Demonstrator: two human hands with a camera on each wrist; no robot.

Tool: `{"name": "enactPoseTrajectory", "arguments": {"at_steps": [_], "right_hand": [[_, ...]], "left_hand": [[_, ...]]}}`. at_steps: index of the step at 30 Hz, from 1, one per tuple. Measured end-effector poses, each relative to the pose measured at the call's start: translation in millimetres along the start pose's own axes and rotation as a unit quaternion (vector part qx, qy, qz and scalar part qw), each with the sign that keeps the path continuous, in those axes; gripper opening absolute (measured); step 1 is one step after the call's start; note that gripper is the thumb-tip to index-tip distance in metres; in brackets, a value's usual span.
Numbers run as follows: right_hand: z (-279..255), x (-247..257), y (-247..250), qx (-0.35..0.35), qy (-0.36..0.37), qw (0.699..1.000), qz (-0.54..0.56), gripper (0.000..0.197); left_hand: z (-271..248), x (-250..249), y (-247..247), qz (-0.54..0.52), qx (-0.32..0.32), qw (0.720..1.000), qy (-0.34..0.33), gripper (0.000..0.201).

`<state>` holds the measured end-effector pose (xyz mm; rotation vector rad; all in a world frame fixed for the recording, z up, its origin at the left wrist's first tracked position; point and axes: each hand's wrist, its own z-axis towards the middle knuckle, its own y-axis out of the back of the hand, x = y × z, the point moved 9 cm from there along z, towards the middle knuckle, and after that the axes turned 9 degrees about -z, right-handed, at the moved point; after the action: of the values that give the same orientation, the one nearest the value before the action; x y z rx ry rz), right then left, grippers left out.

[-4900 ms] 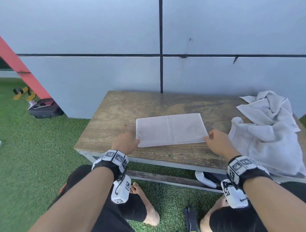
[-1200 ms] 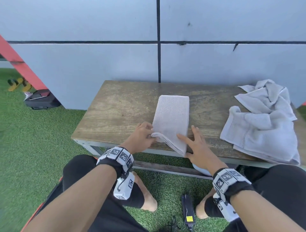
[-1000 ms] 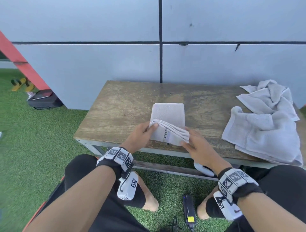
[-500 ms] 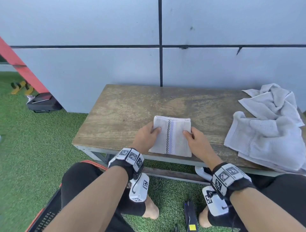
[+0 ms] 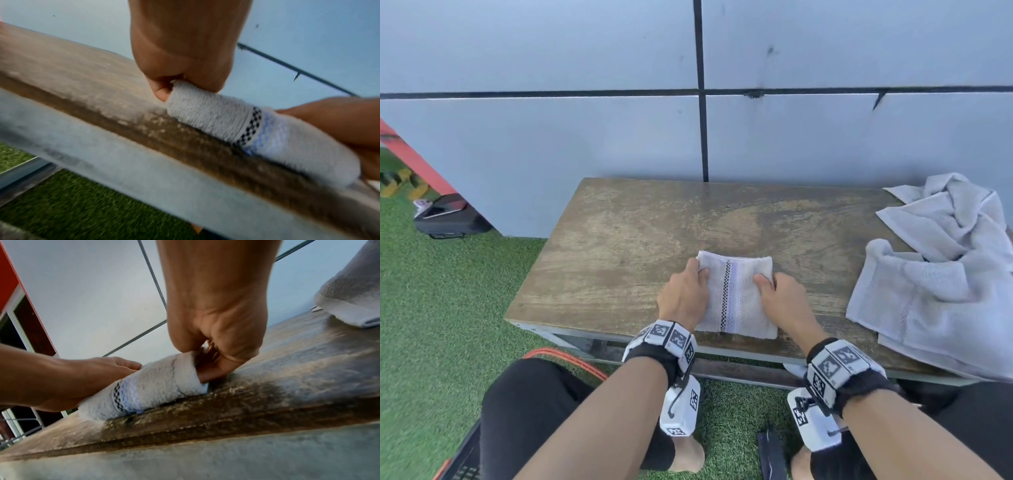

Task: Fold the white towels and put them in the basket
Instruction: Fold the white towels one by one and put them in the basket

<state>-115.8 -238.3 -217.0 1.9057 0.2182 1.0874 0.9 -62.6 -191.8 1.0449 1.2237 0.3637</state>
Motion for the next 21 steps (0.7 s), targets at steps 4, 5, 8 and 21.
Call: {"name": "enactPoseTrajectory", "arguments": {"at_steps": [4,5,8,21], "right_hand": [[1.6,7.9,11.5,-0.059,0.035,0.997,-0.032,0.043],[2.5,8.2,12.3,-0.065,0.038,0.996,-0.039,0.044],[9.2,5.6,7.5,-0.062,0.039,0.994,-0.078,0.046],[8.7,19.2,16.6,-0.073,0.063,0.989,-0.111,0.036]], "left_hand": [[6.9,-4.0,5.6,0.043,-0.02,0.999,-0.011,0.03],[6.6,-3.9,5.3,0.05,-0.02,0.999,-0.01,0.03],[6.2,-1.5,3.4,0.061,-0.021,0.998,0.001,0.032],[17.3,8.4,1.9,0.013,0.046,0.995,0.092,0.051]]}}
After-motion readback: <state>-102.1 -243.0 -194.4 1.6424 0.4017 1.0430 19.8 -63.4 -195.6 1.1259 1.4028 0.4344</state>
